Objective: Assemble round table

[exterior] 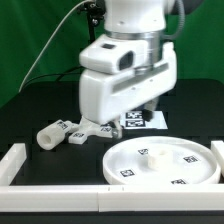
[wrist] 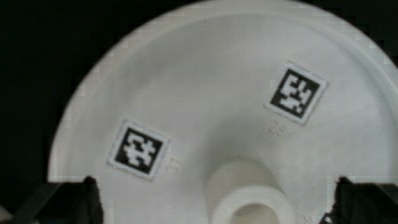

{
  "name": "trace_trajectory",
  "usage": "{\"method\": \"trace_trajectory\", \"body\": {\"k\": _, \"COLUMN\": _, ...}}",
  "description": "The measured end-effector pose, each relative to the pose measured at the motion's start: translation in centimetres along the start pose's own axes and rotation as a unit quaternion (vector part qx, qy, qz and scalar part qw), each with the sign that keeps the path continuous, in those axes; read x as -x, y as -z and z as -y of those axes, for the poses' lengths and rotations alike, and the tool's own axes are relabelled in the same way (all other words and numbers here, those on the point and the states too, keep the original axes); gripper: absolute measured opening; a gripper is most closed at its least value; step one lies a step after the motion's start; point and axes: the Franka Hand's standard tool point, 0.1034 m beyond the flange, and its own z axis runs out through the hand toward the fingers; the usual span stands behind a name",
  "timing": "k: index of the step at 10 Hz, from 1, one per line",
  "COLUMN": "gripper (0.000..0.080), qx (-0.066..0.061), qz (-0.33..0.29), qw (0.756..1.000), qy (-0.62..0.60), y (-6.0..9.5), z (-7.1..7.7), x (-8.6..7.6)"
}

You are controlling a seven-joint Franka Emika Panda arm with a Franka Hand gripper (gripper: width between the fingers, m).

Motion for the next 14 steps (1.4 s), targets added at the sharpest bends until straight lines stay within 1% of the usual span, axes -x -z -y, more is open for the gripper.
{"method": "trace_trajectory", "body": {"k": 1, "gripper": 0.0649, "qx": -0.002, "qz": 0.001, "qw": 1.0, "qy": -0.017, "y": 0.4, "z": -1.0, "x": 1.6}}
{"method": "trace_trajectory", "body": {"k": 2, "gripper": 0.0649, "qx": -0.001, "qz": 0.0, "qw": 1.0, "qy": -0.03, "y": 0.5, "z": -1.9, "x": 2.6}}
{"method": "trace_trajectory", "body": {"k": 3, "gripper": 0.0649, "qx": -0.002, "qz": 0.001, "qw": 1.0, "qy": -0.027, "y": 0.3, "z": -1.5, "x": 2.3}}
{"method": "trace_trajectory", "body": {"k": 4, "gripper": 0.0649, "qx": -0.004, "qz": -0.002, "qw": 0.998, "qy": -0.057, "y": 0.3, "z": -1.4, "x": 2.1}}
{"method": "trace_trajectory", "body": {"k": 6, "gripper": 0.0649, "qx": -0.006, "qz": -0.003, "qw": 0.993, "qy": -0.119, "y": 0.3, "z": -1.5, "x": 2.3}}
{"method": "trace_trajectory", "body": {"k": 7, "gripper": 0.0649, "qx": -0.005, "qz": -0.004, "qw": 0.981, "qy": -0.194, "y": 0.4, "z": -2.4, "x": 3.3}}
{"method": "trace_trajectory", "body": {"k": 8, "gripper": 0.0649, "qx": -0.001, "qz": -0.002, "qw": 0.969, "qy": -0.248, "y": 0.5, "z": -3.4, "x": 4.7}}
{"method": "trace_trajectory", "body": {"k": 9, "gripper": 0.0649, "qx": 0.0, "qz": -0.002, "qw": 0.96, "qy": -0.279, "y": 0.7, "z": -4.4, "x": 6.2}}
{"method": "trace_trajectory", "body": {"k": 10, "gripper": 0.0649, "qx": -0.003, "qz": -0.01, "qw": 0.946, "qy": -0.324, "y": 0.4, "z": -5.2, "x": 7.4}}
{"method": "trace_trajectory", "body": {"k": 11, "gripper": 0.0649, "qx": -0.009, "qz": -0.014, "qw": 0.935, "qy": -0.354, "y": 0.0, "z": -5.4, "x": 7.8}}
{"method": "trace_trajectory", "body": {"k": 12, "gripper": 0.0649, "qx": -0.009, "qz": -0.014, "qw": 0.93, "qy": -0.367, "y": 0.1, "z": -5.1, "x": 7.3}}
{"method": "trace_trajectory", "body": {"k": 13, "gripper": 0.0649, "qx": -0.015, "qz": -0.017, "qw": 0.914, "qy": -0.405, "y": 0.1, "z": -4.8, "x": 7.0}}
{"method": "trace_trajectory", "body": {"k": 14, "gripper": 0.0649, "qx": -0.018, "qz": -0.018, "qw": 0.903, "qy": -0.429, "y": 0.0, "z": -4.8, "x": 6.9}}
